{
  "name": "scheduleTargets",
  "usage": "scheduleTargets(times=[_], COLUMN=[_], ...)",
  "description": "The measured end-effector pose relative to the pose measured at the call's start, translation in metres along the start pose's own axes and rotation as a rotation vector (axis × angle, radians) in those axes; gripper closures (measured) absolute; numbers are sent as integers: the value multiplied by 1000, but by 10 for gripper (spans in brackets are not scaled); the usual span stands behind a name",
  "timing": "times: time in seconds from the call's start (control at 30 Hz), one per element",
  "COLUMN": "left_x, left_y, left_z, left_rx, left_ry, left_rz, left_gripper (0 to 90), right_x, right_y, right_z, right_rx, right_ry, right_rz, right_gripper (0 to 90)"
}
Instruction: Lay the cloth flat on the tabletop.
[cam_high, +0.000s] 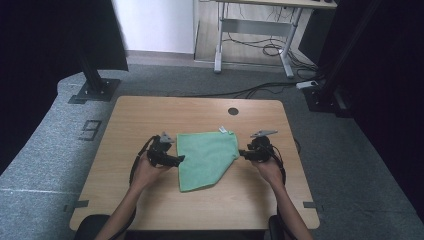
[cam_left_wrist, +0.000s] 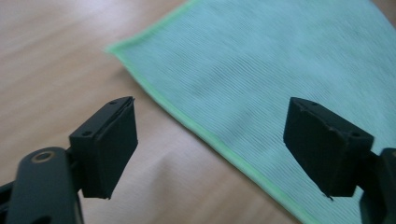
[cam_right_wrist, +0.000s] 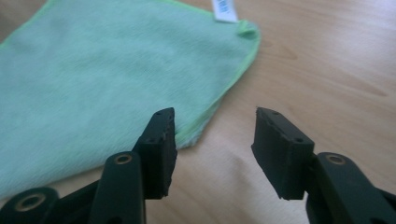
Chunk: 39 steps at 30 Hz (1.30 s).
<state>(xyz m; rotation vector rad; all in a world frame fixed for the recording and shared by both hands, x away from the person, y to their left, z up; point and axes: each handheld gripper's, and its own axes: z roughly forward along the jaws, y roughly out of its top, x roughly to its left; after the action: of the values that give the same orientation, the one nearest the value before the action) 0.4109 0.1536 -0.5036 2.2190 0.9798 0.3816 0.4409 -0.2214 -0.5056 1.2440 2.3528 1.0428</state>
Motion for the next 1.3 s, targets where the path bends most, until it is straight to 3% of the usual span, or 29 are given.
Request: scheduleTargets(times=[0.17, 0.43, 0.57, 0.6, 0.63, 0.7, 0.8, 0.93, 1.0, 1.07, 1.1, 1.17, 1.3], left_x=[-13, -27, -29, -28, -26, -24, -15, 4, 10, 15, 17, 18, 12], left_y=[-16, -30, -37, -38, -37, -36, -32, -27, -22, -18, -17, -17, -14], left_z=[3, 7, 16, 16, 16, 15, 14, 19, 22, 25, 25, 19, 1], left_rx=[14, 14, 65, 59, 64, 75, 100, 109, 113, 113, 111, 98, 29], left_ry=[-31, -65, -30, -40, -45, -17, 27, 44, 51, 74, 96, 137, 103], left_rz=[17, 34, 78, 67, 53, 66, 72, 28, 16, 4, 10, 16, 13], left_gripper=[158, 158, 158, 152, 156, 158, 161, 167, 167, 167, 168, 210, 252], right_x=[6, 11, 11, 12, 13, 16, 19, 22, 21, 14, 9, 1, 1], right_y=[-8, -7, -8, -9, -8, -7, 3, 28, 39, 45, 44, 36, 13], right_z=[5, 29, 39, 39, 39, 35, 16, -19, -25, -14, -6, 5, 8], right_rx=[3, 28, 34, 31, 33, 37, 4, -94, -125, -63, -20, -2, -9], right_ry=[40, 54, 76, 74, 72, 64, 79, 86, 75, 25, 5, -6, 29], right_rz=[1, 21, 44, 42, 37, 23, 8, -5, -15, -12, -2, 27, 46], right_gripper=[518, 582, 759, 805, 828, 845, 850, 842, 756, 551, 526, 505, 505])
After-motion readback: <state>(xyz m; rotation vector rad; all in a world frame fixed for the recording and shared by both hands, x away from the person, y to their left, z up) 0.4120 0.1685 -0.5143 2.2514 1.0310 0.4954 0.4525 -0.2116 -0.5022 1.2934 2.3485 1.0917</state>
